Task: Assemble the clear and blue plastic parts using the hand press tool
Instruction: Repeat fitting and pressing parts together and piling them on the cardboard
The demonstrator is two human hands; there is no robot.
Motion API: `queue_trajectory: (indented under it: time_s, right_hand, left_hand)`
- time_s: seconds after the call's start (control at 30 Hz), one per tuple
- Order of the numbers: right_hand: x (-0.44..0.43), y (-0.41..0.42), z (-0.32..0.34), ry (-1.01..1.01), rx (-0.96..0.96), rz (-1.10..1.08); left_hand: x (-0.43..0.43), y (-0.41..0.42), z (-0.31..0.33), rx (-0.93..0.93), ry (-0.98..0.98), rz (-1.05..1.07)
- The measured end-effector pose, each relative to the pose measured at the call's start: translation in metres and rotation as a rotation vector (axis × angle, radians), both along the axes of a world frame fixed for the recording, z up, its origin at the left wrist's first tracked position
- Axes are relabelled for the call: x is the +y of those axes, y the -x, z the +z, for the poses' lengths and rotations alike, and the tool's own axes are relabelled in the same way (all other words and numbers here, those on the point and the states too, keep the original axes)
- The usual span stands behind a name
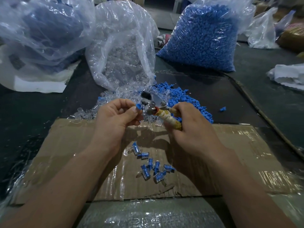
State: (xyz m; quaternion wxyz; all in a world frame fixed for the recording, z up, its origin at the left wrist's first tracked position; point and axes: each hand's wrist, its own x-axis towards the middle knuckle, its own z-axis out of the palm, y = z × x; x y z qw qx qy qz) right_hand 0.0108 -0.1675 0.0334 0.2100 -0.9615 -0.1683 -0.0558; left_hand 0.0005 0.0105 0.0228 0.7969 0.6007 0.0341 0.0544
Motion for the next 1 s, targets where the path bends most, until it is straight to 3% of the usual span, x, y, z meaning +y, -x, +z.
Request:
queue_trajectory:
  time_s: [0.37,0.7,1.0]
  right_hand:
    - [0.0023,0.0006,0.0001,0.022,0.121,0.043]
    - [0.0067,-0.0025,-0.0028,0.039,0.069,0.017]
    - [-0.0022,-0.0060,-0.0045,0.019,0.052,0.012]
  left_hand:
    - [-0.0016,0.0030,0.0042,-0.039,-0.049,0.016]
    - [-0.0021,0.0042,0.0037,-0.012,-0.152,0.062]
    - [0.0009,-0.0001,0.0011,0.017,-0.113,0.128]
